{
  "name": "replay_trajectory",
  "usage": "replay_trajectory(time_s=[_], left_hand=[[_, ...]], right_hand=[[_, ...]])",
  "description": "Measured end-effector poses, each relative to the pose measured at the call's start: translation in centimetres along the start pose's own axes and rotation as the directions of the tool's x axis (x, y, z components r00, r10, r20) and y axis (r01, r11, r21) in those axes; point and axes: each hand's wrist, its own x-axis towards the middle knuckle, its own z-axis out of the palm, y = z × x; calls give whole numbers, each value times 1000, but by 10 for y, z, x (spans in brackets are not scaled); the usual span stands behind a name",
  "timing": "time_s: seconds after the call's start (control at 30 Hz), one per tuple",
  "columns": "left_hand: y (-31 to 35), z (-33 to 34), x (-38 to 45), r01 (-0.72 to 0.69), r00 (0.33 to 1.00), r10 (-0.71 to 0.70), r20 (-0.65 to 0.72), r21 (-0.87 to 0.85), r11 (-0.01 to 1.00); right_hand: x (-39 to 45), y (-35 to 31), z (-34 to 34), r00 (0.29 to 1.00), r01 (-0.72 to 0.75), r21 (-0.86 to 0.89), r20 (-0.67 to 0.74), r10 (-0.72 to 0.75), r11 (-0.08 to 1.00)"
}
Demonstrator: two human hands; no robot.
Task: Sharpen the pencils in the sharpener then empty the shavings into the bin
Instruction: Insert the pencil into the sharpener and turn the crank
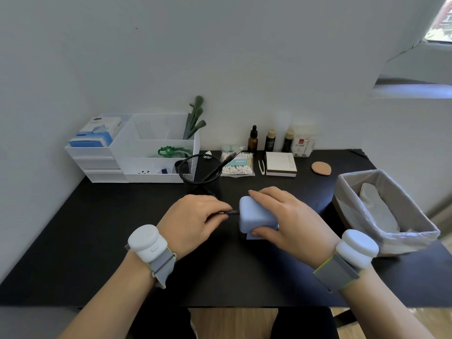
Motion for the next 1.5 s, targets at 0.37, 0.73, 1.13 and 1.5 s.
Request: replay_trajectory(time_s=[0.37,0.73,1.13,1.5], left_hand=[[19,-27,6,-61,998,61,4,48,997],[56,-14,50,-95,955,15,296,256,962],[65,-8,49,69,950,-133,282,224,972],[73,-13,59,44,914,-158,374,297,954]], right_hand=[[-27,23,8,983,-184,26,-7,185,983],[-44,24,30,978,-174,-27,-125,170,984],[-65,3,23,948,-190,55,-248,198,980],[-44,-1,-22,892,-96,76,-436,120,992]])
